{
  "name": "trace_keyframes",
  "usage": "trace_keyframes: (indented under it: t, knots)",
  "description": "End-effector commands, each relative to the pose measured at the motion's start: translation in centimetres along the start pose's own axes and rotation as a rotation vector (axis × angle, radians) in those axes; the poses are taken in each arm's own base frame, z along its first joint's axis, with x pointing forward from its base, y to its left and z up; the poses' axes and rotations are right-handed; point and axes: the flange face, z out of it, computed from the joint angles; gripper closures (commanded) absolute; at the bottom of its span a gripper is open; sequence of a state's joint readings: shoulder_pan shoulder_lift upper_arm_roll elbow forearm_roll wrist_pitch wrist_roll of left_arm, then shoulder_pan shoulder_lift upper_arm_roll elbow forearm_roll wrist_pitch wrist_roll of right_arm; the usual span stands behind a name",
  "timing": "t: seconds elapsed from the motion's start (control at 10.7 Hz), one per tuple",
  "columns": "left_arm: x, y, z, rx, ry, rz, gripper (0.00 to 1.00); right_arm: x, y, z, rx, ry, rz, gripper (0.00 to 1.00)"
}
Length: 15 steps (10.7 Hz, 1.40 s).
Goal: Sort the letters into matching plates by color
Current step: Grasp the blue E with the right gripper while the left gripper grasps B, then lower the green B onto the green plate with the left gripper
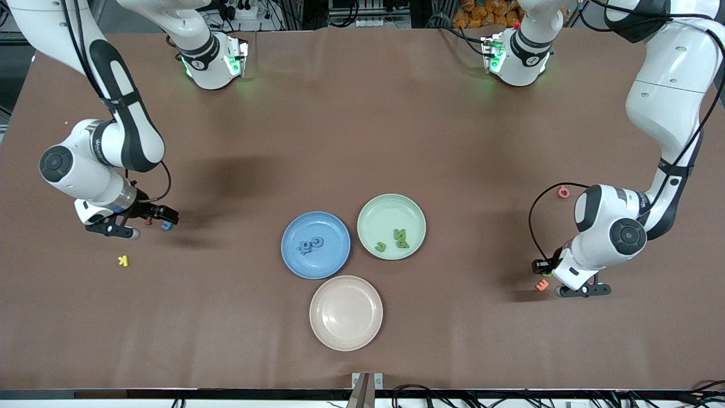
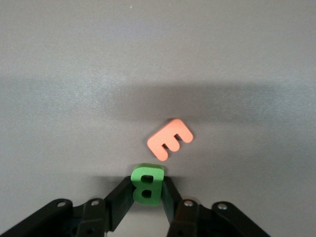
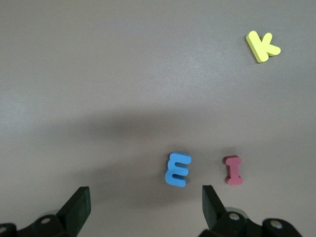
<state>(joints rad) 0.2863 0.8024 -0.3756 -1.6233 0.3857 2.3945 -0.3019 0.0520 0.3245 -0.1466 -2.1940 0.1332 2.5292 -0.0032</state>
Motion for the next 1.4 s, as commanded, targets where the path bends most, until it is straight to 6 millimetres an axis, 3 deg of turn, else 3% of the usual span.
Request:
trace_keyframes:
  t: [0.0, 0.37, 0.65, 0.93, 1.12, 1.31]
  knots:
    - [-0.2, 0.4, 0.5, 0.001, -0.003, -0.021, 1.0, -0.2, 0.4, 2.2, -0.016, -0.005, 0.095, 0.0]
    - [0.3, 1.3, -1.9, -0.003, 0.023, -0.063, 1.0, -0.4, 0.8, 4.2, -0.022, -0.017, 0.175, 0.0]
    - [0.0, 4.8, -3.1, -0.003, 0.031, -0.136, 1.0, -0.6, 1.4, 5.3, -0.028, -0.013, 0.183, 0.0]
    - [-1.3, 10.8, -4.9, -0.007, 0.005, -0.202, 1.0, -0.6, 1.5, 5.7, -0.029, -0.011, 0.186, 0.04]
    - [-2.4, 14.6, -5.8, -0.032, -0.014, -0.244, 1.0, -0.7, 1.5, 5.9, -0.031, -0.014, 0.183, 0.22]
    - [-4.0, 19.4, -6.3, -0.05, -0.028, -0.271, 1.0, -0.9, 1.6, 6.2, -0.033, -0.019, 0.183, 0.3]
